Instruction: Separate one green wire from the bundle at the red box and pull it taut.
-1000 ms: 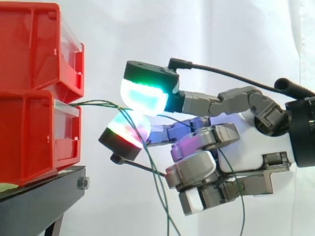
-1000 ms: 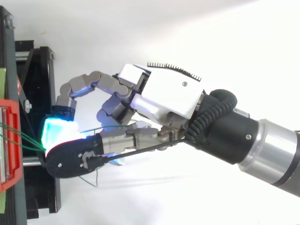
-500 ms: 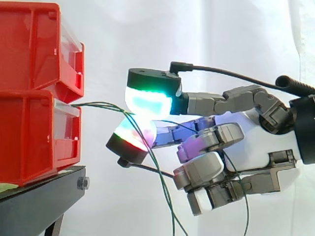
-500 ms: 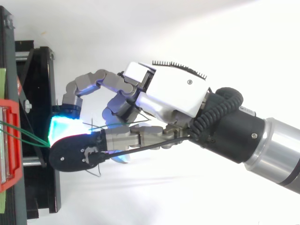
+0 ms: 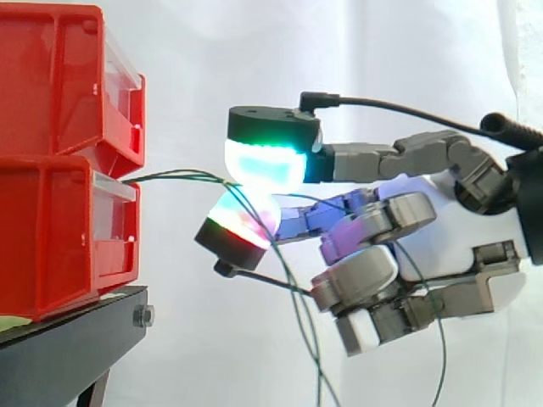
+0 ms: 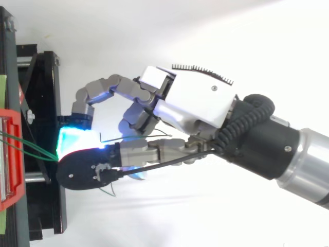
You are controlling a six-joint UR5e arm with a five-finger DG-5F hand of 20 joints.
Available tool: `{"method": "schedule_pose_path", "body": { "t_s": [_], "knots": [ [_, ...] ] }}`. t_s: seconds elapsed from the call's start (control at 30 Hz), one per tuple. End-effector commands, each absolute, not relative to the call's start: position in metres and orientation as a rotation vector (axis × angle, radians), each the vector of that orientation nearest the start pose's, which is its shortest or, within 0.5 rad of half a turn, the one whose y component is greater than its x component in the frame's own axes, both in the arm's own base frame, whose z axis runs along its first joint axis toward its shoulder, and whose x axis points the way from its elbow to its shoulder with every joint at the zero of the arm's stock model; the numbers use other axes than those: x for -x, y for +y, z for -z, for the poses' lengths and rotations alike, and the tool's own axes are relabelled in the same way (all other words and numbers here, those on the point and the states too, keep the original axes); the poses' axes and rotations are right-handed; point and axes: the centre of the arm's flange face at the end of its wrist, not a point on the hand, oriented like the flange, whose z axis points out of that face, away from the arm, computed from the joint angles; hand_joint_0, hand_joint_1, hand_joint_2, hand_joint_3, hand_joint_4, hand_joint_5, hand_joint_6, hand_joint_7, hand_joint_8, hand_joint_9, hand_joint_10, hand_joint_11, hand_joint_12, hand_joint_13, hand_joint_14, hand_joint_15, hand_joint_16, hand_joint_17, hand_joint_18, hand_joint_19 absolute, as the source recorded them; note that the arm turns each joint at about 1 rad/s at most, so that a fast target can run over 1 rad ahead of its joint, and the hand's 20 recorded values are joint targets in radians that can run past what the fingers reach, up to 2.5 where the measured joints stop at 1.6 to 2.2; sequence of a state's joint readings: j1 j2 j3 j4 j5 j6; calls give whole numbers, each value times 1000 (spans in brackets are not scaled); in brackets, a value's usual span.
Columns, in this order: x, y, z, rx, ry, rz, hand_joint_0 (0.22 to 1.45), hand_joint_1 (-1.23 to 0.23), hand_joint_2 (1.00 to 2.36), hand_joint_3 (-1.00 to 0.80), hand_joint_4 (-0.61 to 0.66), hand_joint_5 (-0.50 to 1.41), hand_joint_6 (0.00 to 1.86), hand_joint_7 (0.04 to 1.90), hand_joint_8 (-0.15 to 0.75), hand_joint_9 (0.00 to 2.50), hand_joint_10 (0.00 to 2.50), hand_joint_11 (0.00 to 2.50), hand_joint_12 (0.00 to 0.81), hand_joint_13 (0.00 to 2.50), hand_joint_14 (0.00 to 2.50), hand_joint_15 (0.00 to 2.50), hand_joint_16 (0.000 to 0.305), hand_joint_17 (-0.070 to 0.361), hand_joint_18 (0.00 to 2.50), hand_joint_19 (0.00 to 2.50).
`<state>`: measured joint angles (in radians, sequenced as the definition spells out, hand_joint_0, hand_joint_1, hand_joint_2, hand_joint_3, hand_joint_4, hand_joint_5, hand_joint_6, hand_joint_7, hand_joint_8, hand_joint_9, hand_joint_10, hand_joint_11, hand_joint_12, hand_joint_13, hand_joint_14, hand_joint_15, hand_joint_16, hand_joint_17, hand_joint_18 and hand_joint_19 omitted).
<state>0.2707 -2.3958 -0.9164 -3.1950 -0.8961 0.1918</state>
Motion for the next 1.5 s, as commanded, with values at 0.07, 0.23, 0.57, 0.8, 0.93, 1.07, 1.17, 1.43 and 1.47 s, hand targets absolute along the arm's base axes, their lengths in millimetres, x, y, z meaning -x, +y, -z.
{"method": "schedule_pose_path", "body": {
  "t_s": [0.07, 0.23, 0.57, 0.8, 0.93, 1.07, 1.17, 1.43, 1.47],
  "knots": [
    [-756, 7, -290, -1583, 1019, -803, 601, -774, 1017, -61, -24, -117, 931, 1136, 269, 1376, 1217, 1383, 357, 1442, 14, 1492, 55, 124, 1129, 858],
    [-733, 0, -309, -1589, 1007, -746, 600, -771, 1016, -57, -16, -116, 931, 1133, 272, 1374, 1273, 1350, 359, 1444, 14, 1483, 55, 124, 1126, 854],
    [-714, -1, -321, -1596, 939, -663, 599, -771, 1016, -50, -19, -115, 932, 1130, 274, 1380, 1285, 1336, 366, 1440, 13, 1485, 55, 124, 1111, 856],
    [-702, 0, -322, -1614, 873, -577, 599, -772, 1015, -50, -19, -113, 932, 1119, 276, 1388, 1279, 1329, 369, 1439, 13, 1482, 55, 123, 1101, 853],
    [-694, 4, -306, -1613, 887, -542, 599, -773, 1015, -49, -21, -113, 932, 1122, 278, 1393, 1268, 1341, 369, 1437, 13, 1473, 55, 123, 1100, 852],
    [-698, 12, -305, -1603, 873, -575, 599, -780, 1016, -36, -23, -112, 930, 1142, 281, 1400, 1265, 1347, 376, 1438, 13, 1470, 55, 123, 1098, 851],
    [-699, 15, -305, -1599, 870, -587, 599, -782, 1014, -29, -31, -110, 931, 1141, 283, 1404, 1257, 1358, 374, 1437, 13, 1469, 55, 123, 1095, 841],
    [-705, 26, -304, -1564, 879, -611, 603, -775, 1017, -101, 2, -118, 928, 1121, 251, 1397, 1192, 1402, 351, 1417, 14, 1483, 51, 115, 1061, 865],
    [-707, 30, -298, -1535, 901, -612, 602, -772, 1017, -109, 10, -119, 927, 1125, 257, 1398, 1189, 1389, 349, 1415, 15, 1475, 51, 114, 1055, 869]
  ]
}}
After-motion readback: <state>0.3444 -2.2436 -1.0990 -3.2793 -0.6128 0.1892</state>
